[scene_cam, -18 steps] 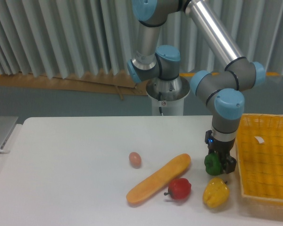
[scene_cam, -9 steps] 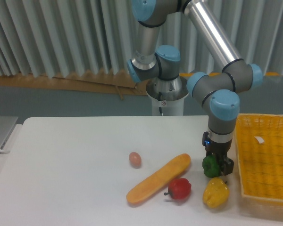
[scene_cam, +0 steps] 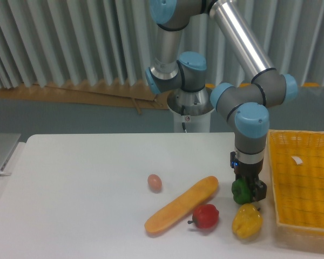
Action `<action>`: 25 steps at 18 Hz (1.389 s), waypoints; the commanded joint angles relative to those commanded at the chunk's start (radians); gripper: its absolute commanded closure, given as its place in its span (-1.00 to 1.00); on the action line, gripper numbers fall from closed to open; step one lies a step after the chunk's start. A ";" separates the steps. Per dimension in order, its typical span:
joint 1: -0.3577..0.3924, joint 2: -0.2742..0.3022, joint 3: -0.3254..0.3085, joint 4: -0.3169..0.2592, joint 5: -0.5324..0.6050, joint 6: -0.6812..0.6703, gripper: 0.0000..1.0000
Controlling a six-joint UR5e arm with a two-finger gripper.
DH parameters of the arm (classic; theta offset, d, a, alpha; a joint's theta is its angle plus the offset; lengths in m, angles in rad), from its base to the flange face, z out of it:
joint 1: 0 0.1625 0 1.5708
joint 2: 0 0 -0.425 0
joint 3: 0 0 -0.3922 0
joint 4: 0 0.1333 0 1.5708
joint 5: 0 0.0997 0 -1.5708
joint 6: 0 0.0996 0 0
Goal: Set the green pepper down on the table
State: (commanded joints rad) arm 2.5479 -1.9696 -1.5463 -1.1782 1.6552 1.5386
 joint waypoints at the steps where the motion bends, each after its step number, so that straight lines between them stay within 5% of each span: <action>1: -0.002 0.000 0.000 0.002 0.003 -0.006 -1.00; 9: -0.008 -0.008 0.000 0.026 0.021 -0.035 -1.00; 12: -0.006 0.012 0.044 0.019 0.011 -0.035 -1.00; 18: 0.002 0.084 0.117 -0.227 0.005 -0.012 -1.00; 25: -0.009 0.178 0.120 -0.363 -0.075 0.029 -1.00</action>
State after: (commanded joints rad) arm 2.5387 -1.7919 -1.4266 -1.5414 1.5802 1.5677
